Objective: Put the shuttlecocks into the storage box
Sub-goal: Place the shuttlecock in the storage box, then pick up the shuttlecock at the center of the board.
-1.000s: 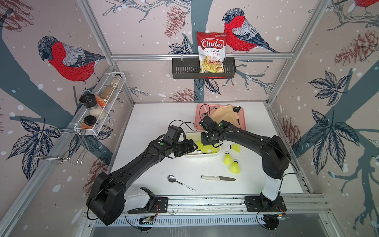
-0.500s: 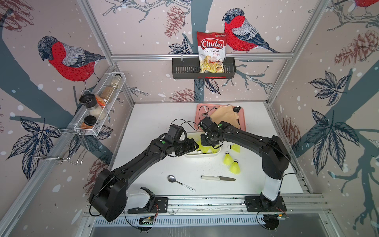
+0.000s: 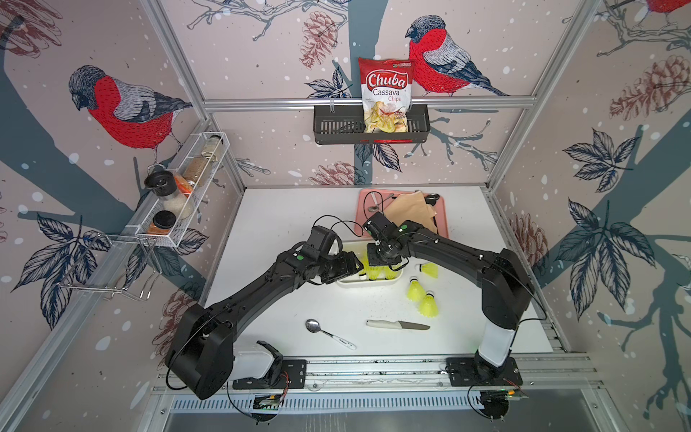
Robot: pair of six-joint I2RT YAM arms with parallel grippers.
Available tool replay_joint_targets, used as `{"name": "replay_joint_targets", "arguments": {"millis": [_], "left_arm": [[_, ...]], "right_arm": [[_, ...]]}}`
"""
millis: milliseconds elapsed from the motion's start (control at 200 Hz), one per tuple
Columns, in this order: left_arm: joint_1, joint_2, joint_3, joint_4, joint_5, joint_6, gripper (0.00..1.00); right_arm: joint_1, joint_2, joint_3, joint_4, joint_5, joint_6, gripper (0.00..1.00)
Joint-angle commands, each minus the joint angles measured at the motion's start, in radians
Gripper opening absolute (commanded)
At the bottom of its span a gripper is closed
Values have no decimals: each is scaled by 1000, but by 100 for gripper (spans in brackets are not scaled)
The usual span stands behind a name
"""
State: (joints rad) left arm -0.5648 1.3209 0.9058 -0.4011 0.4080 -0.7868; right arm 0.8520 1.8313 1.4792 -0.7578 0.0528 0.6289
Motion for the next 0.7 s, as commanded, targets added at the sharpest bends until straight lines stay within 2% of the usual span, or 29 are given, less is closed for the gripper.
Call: {"name": "replay_joint_targets", "arguments": {"millis": [0,340,695], "left_arm": [[-2,-2,14,3,-11,4,77],[-3,3,65,-19,-26,15,77],[-2,104,217,-19,13,136,79]], "right_arm": [[2,-24,7,-36,25,5,52],[-49,-112,-18,-70,58,35,57],[-155,-190,-102,-40,58,162,58]]}}
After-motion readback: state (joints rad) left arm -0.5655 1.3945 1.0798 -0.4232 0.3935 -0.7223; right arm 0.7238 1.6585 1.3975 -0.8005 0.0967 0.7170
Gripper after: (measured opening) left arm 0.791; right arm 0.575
